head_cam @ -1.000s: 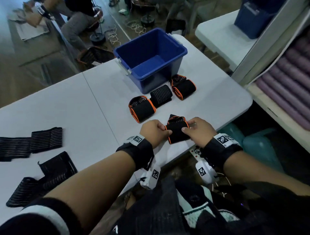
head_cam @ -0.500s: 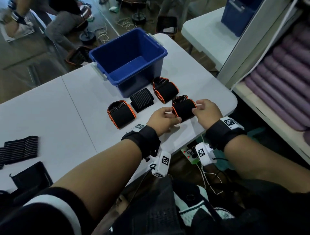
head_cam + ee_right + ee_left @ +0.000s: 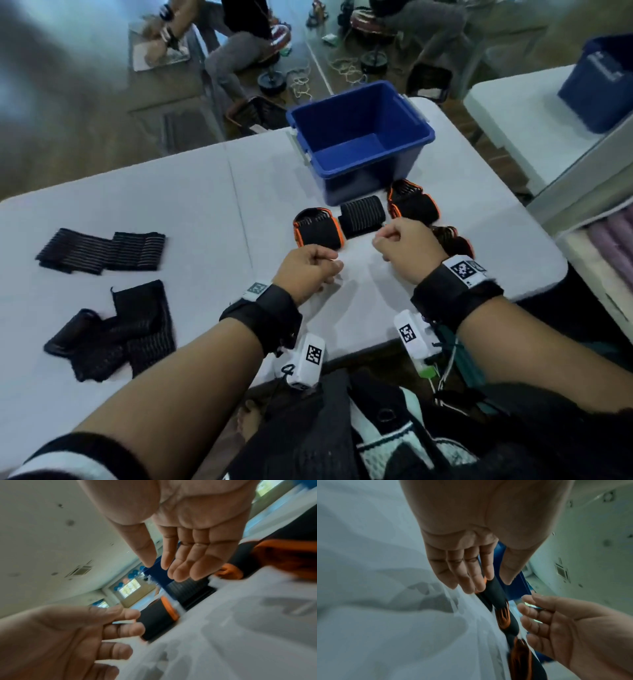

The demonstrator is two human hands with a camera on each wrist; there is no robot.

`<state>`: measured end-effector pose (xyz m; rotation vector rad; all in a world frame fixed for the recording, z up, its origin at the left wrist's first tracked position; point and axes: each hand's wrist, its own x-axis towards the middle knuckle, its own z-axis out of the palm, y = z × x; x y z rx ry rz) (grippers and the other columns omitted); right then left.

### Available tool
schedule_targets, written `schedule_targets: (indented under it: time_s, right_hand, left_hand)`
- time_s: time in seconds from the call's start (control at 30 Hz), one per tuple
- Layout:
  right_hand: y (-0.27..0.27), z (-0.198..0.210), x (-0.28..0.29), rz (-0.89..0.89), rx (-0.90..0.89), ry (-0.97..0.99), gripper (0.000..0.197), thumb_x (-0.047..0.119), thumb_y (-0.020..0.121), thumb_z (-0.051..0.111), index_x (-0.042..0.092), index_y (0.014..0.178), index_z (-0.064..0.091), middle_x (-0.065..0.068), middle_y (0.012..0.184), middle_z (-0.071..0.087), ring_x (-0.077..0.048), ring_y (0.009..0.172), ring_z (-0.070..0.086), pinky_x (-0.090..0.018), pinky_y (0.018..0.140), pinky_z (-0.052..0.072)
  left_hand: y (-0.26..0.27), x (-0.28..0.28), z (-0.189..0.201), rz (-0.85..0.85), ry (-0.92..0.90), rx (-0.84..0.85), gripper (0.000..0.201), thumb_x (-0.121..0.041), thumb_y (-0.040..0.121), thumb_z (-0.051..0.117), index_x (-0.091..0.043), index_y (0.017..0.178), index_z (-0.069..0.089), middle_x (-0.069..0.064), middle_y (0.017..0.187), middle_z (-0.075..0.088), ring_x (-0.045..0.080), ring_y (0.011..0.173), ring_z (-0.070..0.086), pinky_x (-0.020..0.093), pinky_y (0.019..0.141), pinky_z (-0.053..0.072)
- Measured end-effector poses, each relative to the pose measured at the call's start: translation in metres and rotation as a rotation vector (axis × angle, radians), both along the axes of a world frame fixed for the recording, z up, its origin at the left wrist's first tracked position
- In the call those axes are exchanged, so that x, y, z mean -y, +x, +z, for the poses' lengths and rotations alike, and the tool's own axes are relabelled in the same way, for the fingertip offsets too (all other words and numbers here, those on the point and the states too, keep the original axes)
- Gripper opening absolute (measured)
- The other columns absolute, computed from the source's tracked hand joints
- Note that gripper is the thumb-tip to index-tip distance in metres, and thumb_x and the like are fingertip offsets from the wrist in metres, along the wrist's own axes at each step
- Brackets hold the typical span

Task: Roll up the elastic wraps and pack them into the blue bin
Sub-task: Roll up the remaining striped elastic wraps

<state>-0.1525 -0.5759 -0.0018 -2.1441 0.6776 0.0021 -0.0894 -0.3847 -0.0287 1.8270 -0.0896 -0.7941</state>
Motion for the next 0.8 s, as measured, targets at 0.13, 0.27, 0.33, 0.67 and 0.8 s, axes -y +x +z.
schedule_targets:
  time_s: [0.13,0.27,0.33,0.67,0.8]
  right_hand:
    - [0.040,-0.009,-0.084,0.286,-0.049,-0.008,0.011,0.022,0.084,0.068,0.025,0.076,0.062,0.005,0.076,0.065,-0.023,0.081,0.068,-0.034,0.080,0.054]
    - [0.068,-0.015,-0.164,0.523,-0.079,-0.022,0.005,0.024,0.085,0.067,0.021,0.083,0.064,0.003,0.079,0.066,-0.023,0.085,0.067,-0.033,0.080,0.052]
    - [0.076,-0.016,-0.198,0.627,-0.106,-0.014,0.006,0.026,0.087,0.066,0.021,0.084,0.063,0.003,0.082,0.067,-0.022,0.086,0.066,-0.032,0.081,0.052]
    - [0.100,-0.023,-0.310,0.904,-0.100,-0.102,0.011,0.027,0.085,0.068,0.021,0.093,0.065,0.007,0.081,0.062,-0.011,0.074,0.059,-0.022,0.058,0.040]
    - [0.103,-0.028,-0.333,1.006,-0.100,-0.188,0.011,0.020,0.083,0.069,0.022,0.093,0.065,0.011,0.078,0.058,-0.012,0.076,0.056,-0.019,0.055,0.035]
  left_hand:
    - [0.010,-0.086,0.008,0.232,0.025,0.030,0.017,-0.014,0.088,0.074,-0.012,0.103,0.067,0.005,0.084,0.068,0.014,0.065,0.063,0.025,0.061,0.050]
    - [0.012,-0.182,0.012,0.431,0.087,0.084,0.016,-0.019,0.089,0.073,-0.016,0.103,0.066,0.004,0.091,0.071,0.013,0.070,0.067,0.029,0.066,0.054]
    - [0.007,-0.228,0.012,0.538,0.107,0.113,0.016,-0.019,0.088,0.073,-0.016,0.102,0.067,0.005,0.090,0.070,0.015,0.071,0.067,0.030,0.064,0.053]
    - [-0.027,-0.346,0.005,0.811,0.339,0.295,0.012,-0.021,0.079,0.073,-0.025,0.090,0.071,-0.003,0.082,0.068,0.016,0.077,0.065,0.032,0.075,0.055]
    - [-0.031,-0.349,-0.006,0.582,0.574,0.359,0.024,-0.025,0.081,0.077,-0.028,0.104,0.071,-0.009,0.103,0.065,0.012,0.091,0.061,0.029,0.088,0.050]
